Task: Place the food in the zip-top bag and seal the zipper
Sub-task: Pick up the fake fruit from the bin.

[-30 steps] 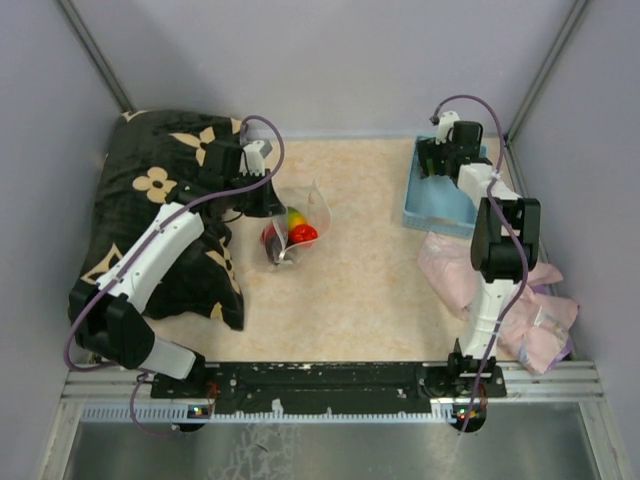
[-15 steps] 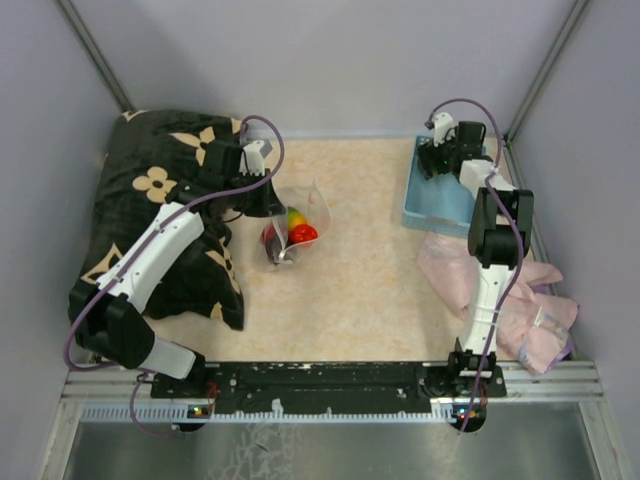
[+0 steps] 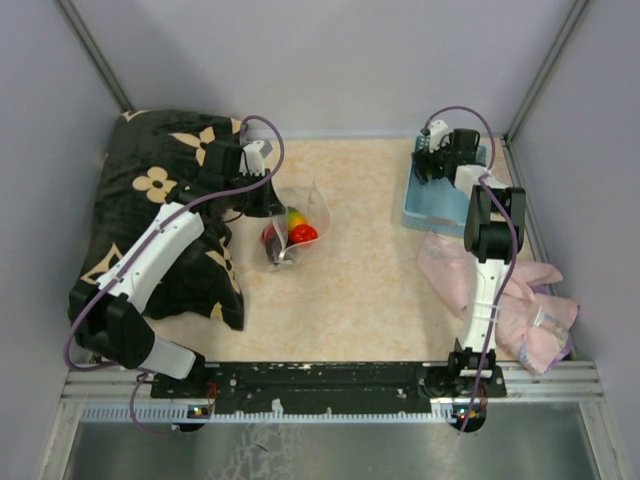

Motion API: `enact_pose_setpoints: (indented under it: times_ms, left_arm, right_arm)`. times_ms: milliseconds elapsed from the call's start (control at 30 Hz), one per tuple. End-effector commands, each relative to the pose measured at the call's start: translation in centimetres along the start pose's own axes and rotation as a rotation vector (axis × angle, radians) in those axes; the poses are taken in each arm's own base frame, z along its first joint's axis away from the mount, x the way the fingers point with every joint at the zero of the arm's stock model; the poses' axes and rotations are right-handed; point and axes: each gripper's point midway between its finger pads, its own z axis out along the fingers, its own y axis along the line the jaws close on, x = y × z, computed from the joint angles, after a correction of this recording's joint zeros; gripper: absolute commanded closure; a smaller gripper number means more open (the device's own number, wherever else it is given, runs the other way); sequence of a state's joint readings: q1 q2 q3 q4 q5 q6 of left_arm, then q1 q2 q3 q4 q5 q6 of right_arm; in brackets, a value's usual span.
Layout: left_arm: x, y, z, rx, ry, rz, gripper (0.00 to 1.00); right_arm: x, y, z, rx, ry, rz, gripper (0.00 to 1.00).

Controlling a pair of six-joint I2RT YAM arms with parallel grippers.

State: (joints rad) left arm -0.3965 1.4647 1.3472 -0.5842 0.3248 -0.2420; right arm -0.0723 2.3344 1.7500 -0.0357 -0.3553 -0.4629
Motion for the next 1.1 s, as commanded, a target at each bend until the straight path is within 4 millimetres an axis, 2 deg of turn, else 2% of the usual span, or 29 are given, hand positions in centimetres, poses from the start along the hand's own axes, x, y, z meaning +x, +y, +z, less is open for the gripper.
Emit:
enact_pose_setpoints:
  times_ms: [0,200,433,667,900,1067]
  left_arm:
    - [-0.4,0.1,-0.1,0.0,-0.012,0.008,1.0]
    - [-0.4,0.1,-0.1,0.002,-0.009,0.008,1.0]
    - [-0.6,-0.2,-0.4,0.01,-0.018,0.01,1.0]
    - [-0.6,-0.5,-0.6,0.025,-0.022,0.012,1.0]
    - [-1.0,-0.9,-1.2,0.034,-0.04,0.019,1.0]
    - [-1.1,-1.3,-1.5,0.05,-0.047,0.021,1.0]
  right_arm:
    - [-3.4,-0.8,0.2,0.016,-0.103,-0.012,0.11]
    - [-4.1,-1.0,-0.5,0.031,-0.128,0.016,0.23]
    - [-6.0,-1.2,-3.1,0.085,-0.182,0.026,0.37]
    - [-6.2,-0.6,-6.3,0.12,-0.175,0.061,0.42]
    - [-7.5,0.0,-11.0,0.179,-0.217,0.106,0.43]
    - [-8.3,1.5,-13.5,0.188,-0.248,0.18,0.43]
